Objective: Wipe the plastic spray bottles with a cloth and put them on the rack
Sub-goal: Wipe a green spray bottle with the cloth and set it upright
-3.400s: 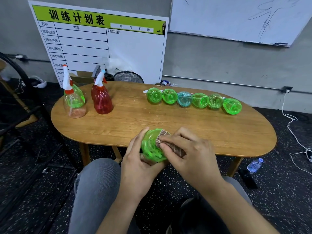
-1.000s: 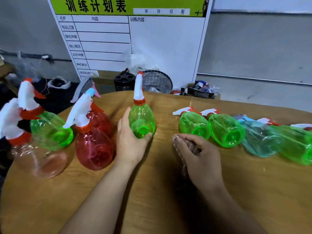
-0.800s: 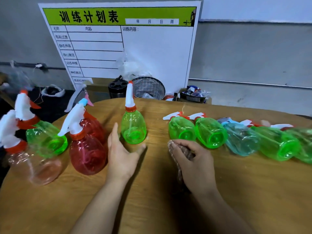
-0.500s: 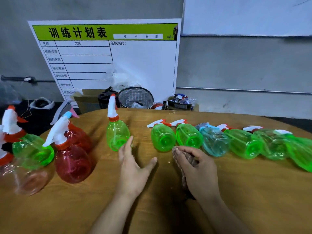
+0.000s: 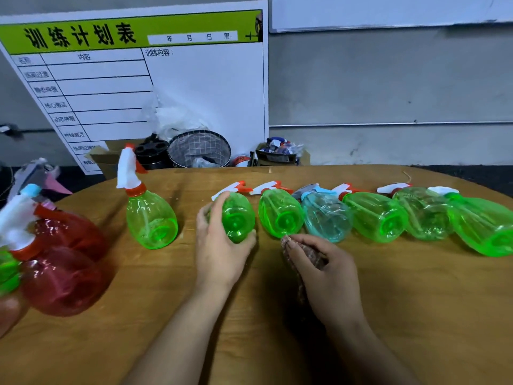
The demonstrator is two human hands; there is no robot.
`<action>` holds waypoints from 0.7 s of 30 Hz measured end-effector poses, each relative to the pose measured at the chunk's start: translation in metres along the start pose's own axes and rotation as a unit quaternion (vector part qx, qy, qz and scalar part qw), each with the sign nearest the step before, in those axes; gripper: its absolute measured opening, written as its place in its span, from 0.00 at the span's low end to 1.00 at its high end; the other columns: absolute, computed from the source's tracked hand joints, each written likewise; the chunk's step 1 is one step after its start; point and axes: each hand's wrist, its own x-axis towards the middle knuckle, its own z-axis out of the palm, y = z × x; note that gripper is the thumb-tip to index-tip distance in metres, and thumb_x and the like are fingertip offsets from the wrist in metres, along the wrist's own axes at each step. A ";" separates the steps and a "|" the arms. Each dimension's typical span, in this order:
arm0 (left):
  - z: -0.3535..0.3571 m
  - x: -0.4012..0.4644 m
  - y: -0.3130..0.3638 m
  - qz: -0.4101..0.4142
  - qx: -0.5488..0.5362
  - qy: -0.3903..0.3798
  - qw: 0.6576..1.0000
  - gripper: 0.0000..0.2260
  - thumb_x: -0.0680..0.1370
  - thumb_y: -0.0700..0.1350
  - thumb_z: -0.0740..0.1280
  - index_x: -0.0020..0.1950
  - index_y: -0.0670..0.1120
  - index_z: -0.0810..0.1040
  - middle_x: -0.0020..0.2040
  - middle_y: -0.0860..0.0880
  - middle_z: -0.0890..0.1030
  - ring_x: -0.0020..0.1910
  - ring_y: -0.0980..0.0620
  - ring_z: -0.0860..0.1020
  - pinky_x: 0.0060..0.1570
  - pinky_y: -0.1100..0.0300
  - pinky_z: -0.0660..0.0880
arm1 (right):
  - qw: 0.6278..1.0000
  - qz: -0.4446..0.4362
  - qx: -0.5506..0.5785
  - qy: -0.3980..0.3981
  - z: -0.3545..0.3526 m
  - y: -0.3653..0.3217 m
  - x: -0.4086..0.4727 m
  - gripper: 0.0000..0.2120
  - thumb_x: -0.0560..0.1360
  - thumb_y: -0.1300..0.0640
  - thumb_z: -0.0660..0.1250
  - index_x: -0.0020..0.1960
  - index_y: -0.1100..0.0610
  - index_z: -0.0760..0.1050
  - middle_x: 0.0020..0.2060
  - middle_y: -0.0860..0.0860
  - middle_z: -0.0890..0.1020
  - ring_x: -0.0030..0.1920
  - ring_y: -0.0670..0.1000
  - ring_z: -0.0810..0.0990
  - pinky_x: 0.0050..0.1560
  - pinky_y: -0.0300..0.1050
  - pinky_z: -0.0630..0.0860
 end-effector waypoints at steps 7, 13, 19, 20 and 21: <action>-0.055 -0.064 0.037 0.044 -0.125 0.037 0.991 0.37 0.69 0.53 0.84 0.74 0.63 0.71 0.70 0.60 0.77 0.72 0.58 0.75 0.74 0.58 0.71 | 0.993 0.030 0.112 0.007 -0.004 -0.034 -0.033 0.06 0.80 0.58 0.72 0.52 0.49 0.87 0.47 0.40 0.88 0.51 0.40 0.85 0.53 0.34 0.77; -0.097 -0.145 0.078 -0.012 -0.276 -0.006 0.961 0.37 0.64 0.56 0.81 0.71 0.62 0.72 0.65 0.64 0.80 0.66 0.58 0.79 0.67 0.58 0.75 | 0.973 0.068 0.220 0.006 -0.020 -0.069 -0.102 0.08 0.83 0.58 0.67 0.57 0.53 0.85 0.53 0.49 0.88 0.57 0.50 0.85 0.59 0.45 0.80; -0.130 -0.226 0.090 -0.073 -0.387 -0.122 0.911 0.40 0.60 0.50 0.81 0.69 0.57 0.69 0.56 0.57 0.85 0.55 0.56 0.85 0.52 0.64 0.80 | 0.970 0.037 0.241 0.005 -0.049 -0.094 -0.180 0.12 0.79 0.57 0.68 0.60 0.57 0.84 0.56 0.53 0.88 0.61 0.55 0.85 0.63 0.50 0.81; -0.137 -0.237 0.090 -0.072 -0.393 -0.138 0.906 0.42 0.61 0.49 0.82 0.72 0.58 0.68 0.60 0.57 0.84 0.58 0.55 0.85 0.54 0.62 0.80 | 0.972 0.028 0.234 -0.002 -0.054 -0.095 -0.191 0.13 0.78 0.56 0.68 0.60 0.56 0.85 0.57 0.52 0.87 0.62 0.55 0.84 0.65 0.52 0.80; -0.144 -0.250 0.091 -0.069 -0.395 -0.154 0.903 0.44 0.62 0.48 0.82 0.75 0.60 0.67 0.63 0.57 0.83 0.61 0.53 0.84 0.56 0.60 0.81 | 0.974 0.018 0.226 -0.014 -0.059 -0.097 -0.205 0.14 0.78 0.55 0.69 0.61 0.53 0.86 0.59 0.52 0.87 0.63 0.54 0.84 0.65 0.52 0.79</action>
